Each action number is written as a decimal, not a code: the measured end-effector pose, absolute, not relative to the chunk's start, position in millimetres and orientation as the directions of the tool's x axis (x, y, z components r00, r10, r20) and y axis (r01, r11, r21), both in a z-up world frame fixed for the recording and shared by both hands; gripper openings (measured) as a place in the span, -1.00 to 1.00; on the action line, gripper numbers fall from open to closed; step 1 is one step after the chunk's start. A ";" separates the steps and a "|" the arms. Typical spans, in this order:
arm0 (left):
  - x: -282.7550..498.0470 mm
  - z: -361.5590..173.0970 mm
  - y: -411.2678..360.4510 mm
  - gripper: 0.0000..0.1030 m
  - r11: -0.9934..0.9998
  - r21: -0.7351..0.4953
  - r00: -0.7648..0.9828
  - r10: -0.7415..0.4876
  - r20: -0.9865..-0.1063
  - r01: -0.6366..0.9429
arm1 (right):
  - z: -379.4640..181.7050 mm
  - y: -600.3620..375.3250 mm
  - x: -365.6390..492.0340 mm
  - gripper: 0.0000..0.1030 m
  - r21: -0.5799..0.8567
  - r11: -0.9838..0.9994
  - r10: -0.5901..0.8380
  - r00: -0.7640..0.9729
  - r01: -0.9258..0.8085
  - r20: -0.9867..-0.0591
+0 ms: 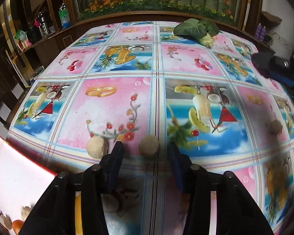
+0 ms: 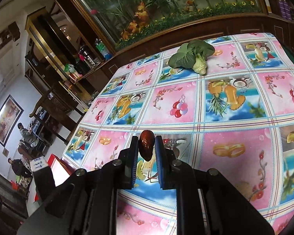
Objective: Organize fruits
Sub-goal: 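Grasp a red date with the right gripper while the left gripper grasps a beige cake, then carry the held date and cake over the white tray, then open both grippers to drop the date and cake into the tray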
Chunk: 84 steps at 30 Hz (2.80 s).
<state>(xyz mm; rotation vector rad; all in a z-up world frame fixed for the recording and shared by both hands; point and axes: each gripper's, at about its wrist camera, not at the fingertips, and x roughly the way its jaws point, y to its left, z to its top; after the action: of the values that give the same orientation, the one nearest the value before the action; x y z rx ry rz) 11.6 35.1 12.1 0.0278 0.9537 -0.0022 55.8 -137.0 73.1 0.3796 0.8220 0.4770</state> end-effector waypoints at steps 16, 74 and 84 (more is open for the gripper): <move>-13.2 24.5 28.2 -0.59 1.000 0.018 0.634 0.001 -0.773 0.020 | 73.3 -127.9 54.3 -0.64 0.473 0.839 0.531 0.590 -0.269 -0.608; -185.6 75.9 237.1 -0.59 0.897 -0.098 0.741 0.290 -0.606 -0.432 | 49.9 144.8 -97.2 -0.63 0.334 0.559 0.739 0.273 -0.759 -0.615; -176.9 61.3 238.3 -0.59 0.891 -0.067 0.696 0.302 -0.652 -0.449 | 45.9 147.3 -102.1 -0.63 0.301 0.567 0.724 0.290 -0.767 -0.626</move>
<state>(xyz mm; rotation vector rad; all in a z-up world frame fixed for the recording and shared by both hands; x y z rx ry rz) -176.9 238.3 61.3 -0.2288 0.6828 0.4234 -102.1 147.3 45.9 -0.0607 0.8000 0.9954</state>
